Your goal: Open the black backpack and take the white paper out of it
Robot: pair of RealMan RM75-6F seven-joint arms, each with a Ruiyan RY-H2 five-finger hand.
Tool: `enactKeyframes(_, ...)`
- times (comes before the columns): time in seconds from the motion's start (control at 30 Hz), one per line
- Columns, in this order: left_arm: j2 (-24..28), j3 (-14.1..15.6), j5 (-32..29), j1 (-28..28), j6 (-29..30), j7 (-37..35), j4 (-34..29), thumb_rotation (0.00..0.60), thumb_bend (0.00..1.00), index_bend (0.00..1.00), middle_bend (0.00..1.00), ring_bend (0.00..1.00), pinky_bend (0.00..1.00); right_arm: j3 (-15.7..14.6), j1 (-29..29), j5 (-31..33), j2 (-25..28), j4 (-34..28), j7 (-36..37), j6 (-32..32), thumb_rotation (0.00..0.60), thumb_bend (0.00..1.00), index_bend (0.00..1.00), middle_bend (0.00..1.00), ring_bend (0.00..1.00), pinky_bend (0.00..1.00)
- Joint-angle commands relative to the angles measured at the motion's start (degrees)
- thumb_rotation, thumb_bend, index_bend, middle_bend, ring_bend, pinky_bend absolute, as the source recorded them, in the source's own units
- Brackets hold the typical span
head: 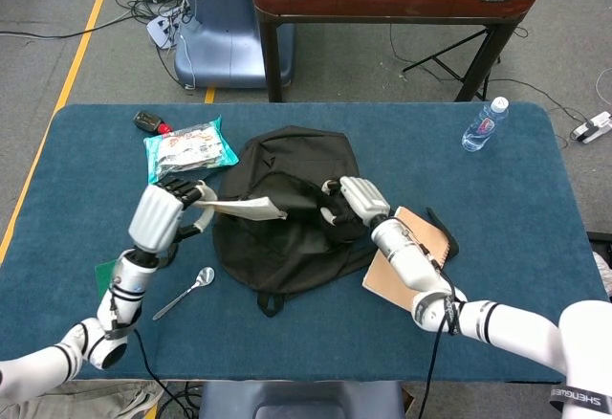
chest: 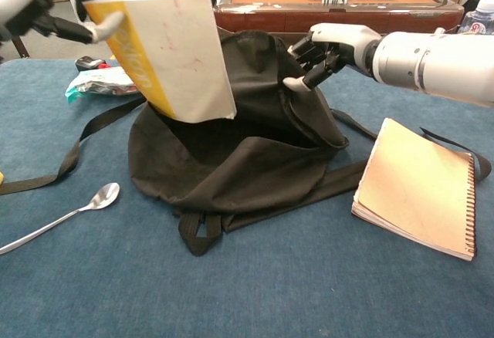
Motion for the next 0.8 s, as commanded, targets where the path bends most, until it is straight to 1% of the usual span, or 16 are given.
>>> enactKeyframes(0.03,5.19,-0.81,-0.99,3.80,2.66,1.10,-4.84,0.600,0.50,0.73,0.68,0.60,0.59,-2.04,-0.33,-2.64,1.01,-2.33,-0.67,-1.27,0.600,0.33,0.49,0.33,0.31,0.33)
enactKeyframes(0.13,7.67,-1.81,-1.97,5.42,3.50,0.65,-6.21,0.600,0.50,0.73,0.68,0.60,0.60,-3.91,-0.88,-5.76,1.85,-4.69,-0.85,-1.82,0.600,0.31,0.33,0.26,0.24,0.30)
enactKeyframes(0.2,9.04,-2.74,-2.75,6.26,3.91,0.48,-6.81,0.600,0.50,0.73,0.68,0.60,0.60,-4.94,-1.54,-8.15,2.49,-6.57,-0.56,-1.56,0.600,0.30,0.20,0.21,0.17,0.26)
enactKeyframes(0.27,10.05,-3.62,-3.24,6.77,4.30,0.29,-7.33,0.600,0.50,0.73,0.68,0.60,0.59,-5.70,-2.24,-10.19,3.16,-8.19,-0.02,-1.12,0.600,0.30,0.11,0.17,0.12,0.23)
enactKeyframes(0.33,10.85,-4.43,-3.61,7.10,4.40,0.26,-7.68,0.600,0.50,0.73,0.68,0.60,0.59,-6.60,-3.22,-12.92,4.43,-10.63,0.49,-0.22,0.600,0.29,0.04,0.13,0.09,0.21)
enactKeyframes(0.4,11.33,-4.92,-3.80,7.10,3.84,0.57,-7.87,0.600,0.50,0.73,0.68,0.60,0.59,-7.17,-4.38,-15.47,5.90,-12.95,1.25,1.26,0.600,0.29,0.01,0.10,0.08,0.21)
enactKeyframes(0.53,10.75,-5.29,-3.51,5.99,1.76,2.26,-7.37,0.600,0.50,0.73,0.68,0.60,0.60,-7.69,-6.62,-19.48,9.33,-17.33,2.93,4.44,0.600,0.29,0.00,0.09,0.07,0.21)
enactKeyframes(0.67,8.19,-5.80,-3.73,3.59,-1.67,5.27,-5.28,0.600,0.50,0.73,0.68,0.60,0.60,-7.84,-8.87,-22.14,13.60,-21.47,4.17,7.70,0.600,0.29,0.00,0.09,0.07,0.21)
enactKeyframes(0.8,4.56,-7.33,-5.11,-0.07,-6.12,9.43,-1.36,0.600,0.50,0.73,0.68,0.60,0.60,-7.88,-11.33,-23.80,18.48,-25.00,4.81,11.03,0.600,0.29,0.00,0.09,0.07,0.20)
